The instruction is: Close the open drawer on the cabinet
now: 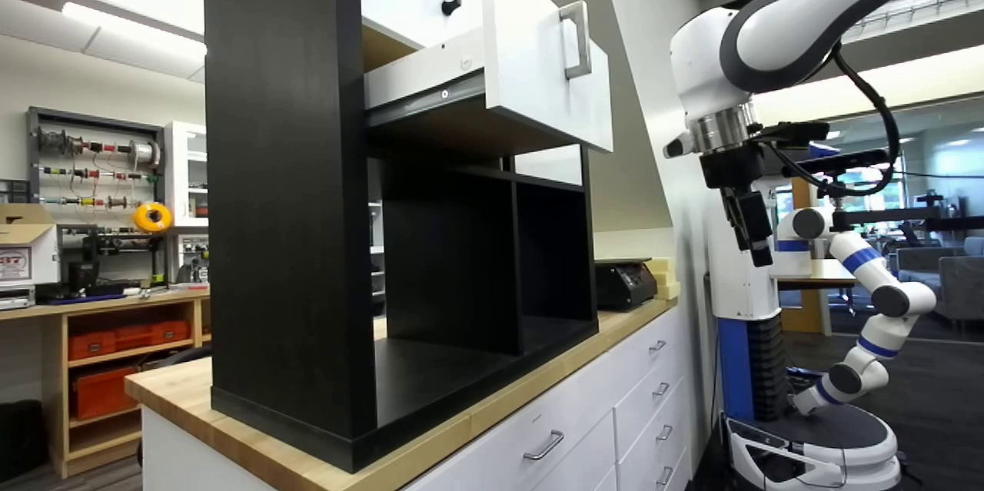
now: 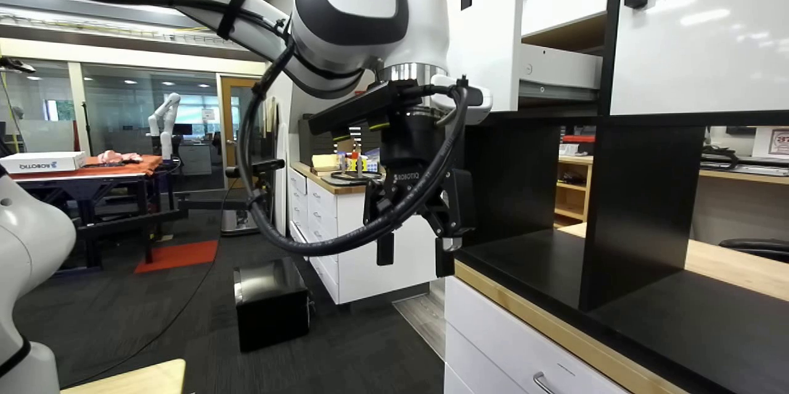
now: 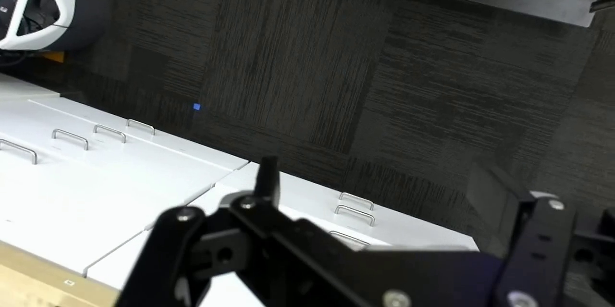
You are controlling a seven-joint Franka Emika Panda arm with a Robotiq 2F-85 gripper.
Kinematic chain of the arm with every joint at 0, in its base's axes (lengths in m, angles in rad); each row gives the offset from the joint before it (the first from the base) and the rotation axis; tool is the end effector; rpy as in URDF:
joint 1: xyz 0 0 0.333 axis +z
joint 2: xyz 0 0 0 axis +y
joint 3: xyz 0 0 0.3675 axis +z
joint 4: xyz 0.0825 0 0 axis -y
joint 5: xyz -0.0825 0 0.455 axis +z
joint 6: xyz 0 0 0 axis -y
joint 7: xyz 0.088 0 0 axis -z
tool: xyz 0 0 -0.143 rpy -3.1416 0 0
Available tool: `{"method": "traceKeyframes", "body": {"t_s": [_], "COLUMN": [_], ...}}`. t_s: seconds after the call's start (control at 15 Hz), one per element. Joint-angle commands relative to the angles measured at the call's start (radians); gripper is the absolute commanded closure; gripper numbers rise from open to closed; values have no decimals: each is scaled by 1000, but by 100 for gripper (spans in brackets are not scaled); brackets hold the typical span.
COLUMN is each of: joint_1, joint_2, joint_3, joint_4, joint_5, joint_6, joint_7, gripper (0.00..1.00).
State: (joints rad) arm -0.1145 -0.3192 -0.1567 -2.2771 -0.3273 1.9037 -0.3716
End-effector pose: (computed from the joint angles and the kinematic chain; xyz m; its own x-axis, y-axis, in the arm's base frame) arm 0.4704 -0.1691 0.4665 0.9664 0.2053 -0.1549 0.2351 -0.9493 0.2085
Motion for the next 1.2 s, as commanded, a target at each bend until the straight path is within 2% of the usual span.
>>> {"method": "traceKeyframes", "body": {"t_s": [0.0,1.13], "joint_1": [19,57], "joint_2": [-36,-137], "joint_3": [0,61], "joint_4": [22,209], "joint_5": [46,181], "joint_6": [-15,-43], "joint_7": [-13,89], "gripper": [0,0]}}
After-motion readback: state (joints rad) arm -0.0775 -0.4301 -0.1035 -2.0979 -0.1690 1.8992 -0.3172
